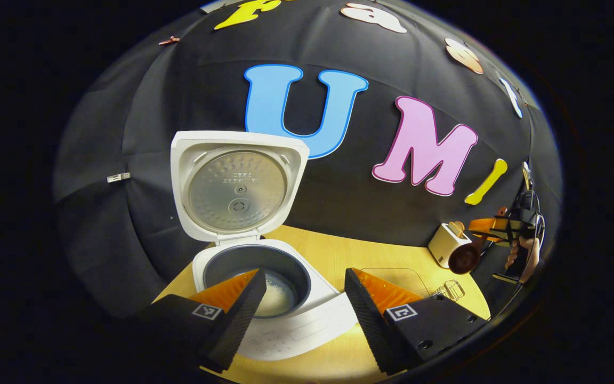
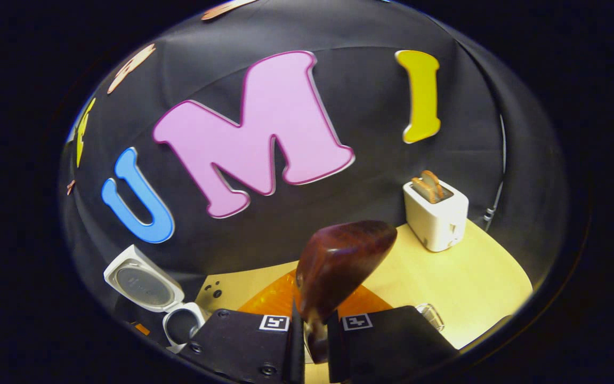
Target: Close the left gripper, press the button to open the rice cooker; take a wooden spoon from the chopstick holder with the right hand, scoop a spoonful of rice and pour it into the rice cooker, then put the wooden spoon back into the chopstick holder.
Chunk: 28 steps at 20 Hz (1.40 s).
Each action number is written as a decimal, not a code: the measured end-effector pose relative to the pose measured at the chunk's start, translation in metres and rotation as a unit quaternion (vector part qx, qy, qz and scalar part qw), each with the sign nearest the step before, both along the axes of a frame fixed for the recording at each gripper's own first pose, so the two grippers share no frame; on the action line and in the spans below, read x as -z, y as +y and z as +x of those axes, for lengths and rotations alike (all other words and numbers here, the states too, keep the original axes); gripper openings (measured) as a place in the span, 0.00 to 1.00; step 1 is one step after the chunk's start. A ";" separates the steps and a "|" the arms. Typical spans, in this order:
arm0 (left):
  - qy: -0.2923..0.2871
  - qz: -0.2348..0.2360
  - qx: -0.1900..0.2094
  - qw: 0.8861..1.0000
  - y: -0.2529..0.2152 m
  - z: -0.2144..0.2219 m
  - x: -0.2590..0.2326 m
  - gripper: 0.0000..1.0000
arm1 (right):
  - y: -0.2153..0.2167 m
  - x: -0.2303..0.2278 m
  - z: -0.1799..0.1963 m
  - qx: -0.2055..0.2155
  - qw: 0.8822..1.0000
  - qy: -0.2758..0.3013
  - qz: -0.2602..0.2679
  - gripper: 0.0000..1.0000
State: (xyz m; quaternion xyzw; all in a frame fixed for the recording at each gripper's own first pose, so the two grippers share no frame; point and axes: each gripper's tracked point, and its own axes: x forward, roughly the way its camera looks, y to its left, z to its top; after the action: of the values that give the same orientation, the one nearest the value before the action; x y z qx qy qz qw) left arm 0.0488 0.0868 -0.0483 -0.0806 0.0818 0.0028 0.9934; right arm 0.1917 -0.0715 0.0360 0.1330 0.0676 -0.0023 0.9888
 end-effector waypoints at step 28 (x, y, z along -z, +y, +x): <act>0.044 -0.019 -0.091 0.995 -0.052 -0.029 0.014 0.96 | -0.131 0.174 0.038 0.074 0.986 0.149 0.006 0.24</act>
State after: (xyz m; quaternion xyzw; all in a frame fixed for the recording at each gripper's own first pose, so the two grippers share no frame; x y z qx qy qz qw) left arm 0.0200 0.0350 -0.0618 -0.1060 0.1178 0.0948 0.9828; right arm 0.2295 -0.2020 -0.1382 0.1416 0.2037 -0.0950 0.9641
